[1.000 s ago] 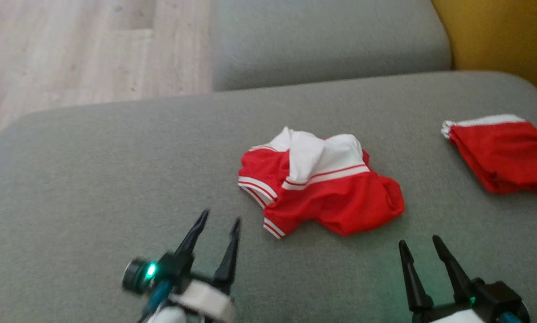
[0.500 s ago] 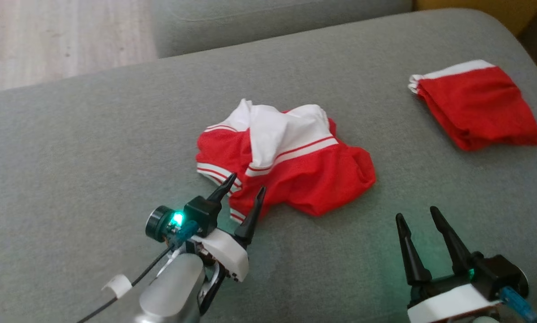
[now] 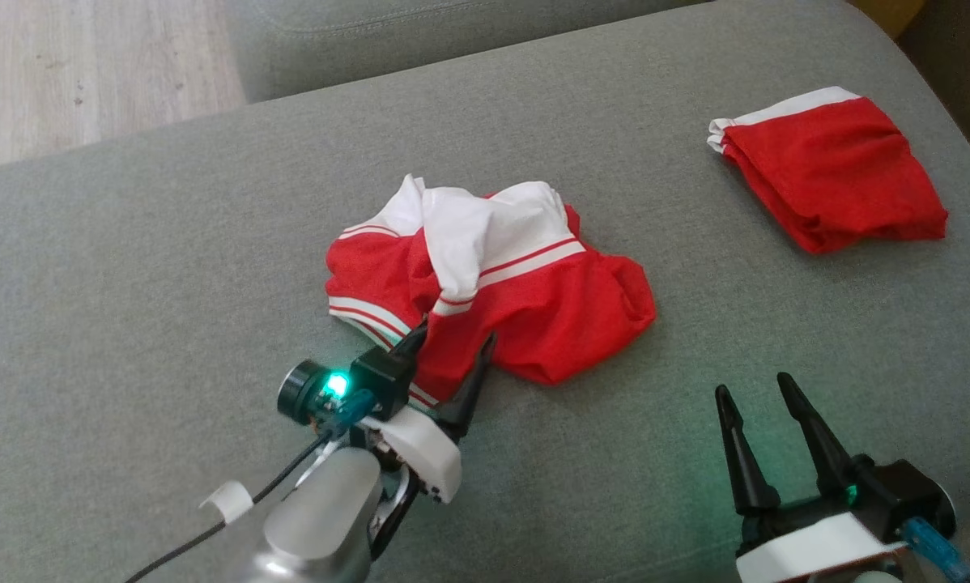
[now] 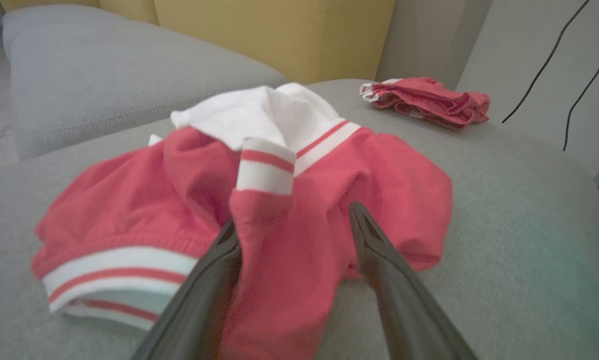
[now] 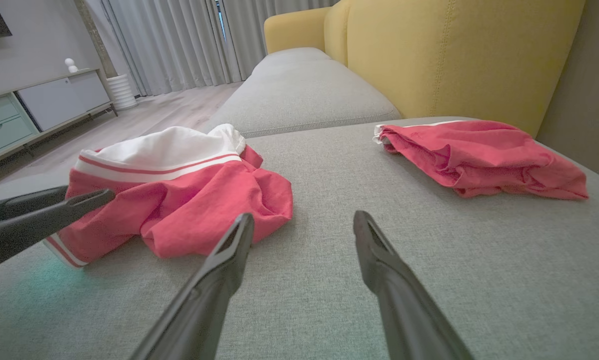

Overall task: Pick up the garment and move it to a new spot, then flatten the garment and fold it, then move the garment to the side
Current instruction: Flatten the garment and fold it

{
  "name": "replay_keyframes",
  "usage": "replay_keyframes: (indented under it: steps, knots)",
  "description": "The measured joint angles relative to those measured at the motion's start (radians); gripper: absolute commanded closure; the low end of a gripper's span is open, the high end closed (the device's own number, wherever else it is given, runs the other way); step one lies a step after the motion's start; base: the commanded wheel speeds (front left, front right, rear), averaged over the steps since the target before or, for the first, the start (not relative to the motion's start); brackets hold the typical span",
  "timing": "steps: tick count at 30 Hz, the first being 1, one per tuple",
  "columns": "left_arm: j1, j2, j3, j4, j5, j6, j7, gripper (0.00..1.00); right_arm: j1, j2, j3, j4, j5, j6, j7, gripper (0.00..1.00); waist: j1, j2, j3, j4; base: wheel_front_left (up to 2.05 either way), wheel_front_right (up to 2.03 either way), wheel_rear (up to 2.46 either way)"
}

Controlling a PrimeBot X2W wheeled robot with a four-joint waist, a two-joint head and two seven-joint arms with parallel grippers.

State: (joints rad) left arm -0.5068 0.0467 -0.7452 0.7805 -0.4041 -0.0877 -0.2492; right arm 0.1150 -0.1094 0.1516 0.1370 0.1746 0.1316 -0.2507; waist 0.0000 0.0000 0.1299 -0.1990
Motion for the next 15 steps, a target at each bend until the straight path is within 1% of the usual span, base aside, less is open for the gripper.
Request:
replay_keyframes:
  steps: [4,8,10,11,12,13,15]
  knots:
    - [-0.008,0.0,-0.01,-0.039,0.005,0.001,0.0,0.0,0.0,0.0,0.0,0.0,0.0,0.0,0.0,0.0,0.0,0.0,0.003,-0.007,0.0,0.0,0.0]
    - [-0.008,0.0,-0.017,-0.034,0.009,0.012,0.0,0.0,-0.002,0.0,0.008,0.0,0.0,0.0,0.0,0.0,0.0,0.0,0.002,-0.021,0.0,0.0,0.0]
    - [-0.009,0.0,-0.01,-0.034,0.009,0.026,0.0,0.0,-0.003,0.0,0.012,0.001,0.0,0.0,0.0,0.0,0.0,0.0,0.002,-0.036,0.0,0.0,0.0]
    - [-0.011,0.0,-0.005,-0.036,0.009,0.026,0.0,0.38,-0.003,0.0,0.012,0.001,0.0,0.0,0.0,0.0,0.0,0.0,0.001,-0.04,0.0,0.0,0.0]
    - [-0.011,0.0,-0.005,-0.036,0.009,0.026,0.0,0.85,-0.003,0.0,0.012,0.001,0.0,0.0,0.0,0.0,0.0,0.0,0.001,-0.04,0.0,0.0,0.0]
    - [-0.014,0.0,0.001,-0.039,0.009,0.026,0.0,1.0,-0.004,0.0,0.015,0.001,0.0,0.0,0.0,0.0,0.0,0.0,0.0,-0.045,0.0,0.0,0.0]
    - [-0.021,0.0,0.012,-0.051,0.006,0.026,-0.001,1.0,-0.005,0.001,0.017,0.002,0.002,0.0,0.0,0.0,0.0,0.0,-0.003,-0.059,0.0,0.0,0.0]
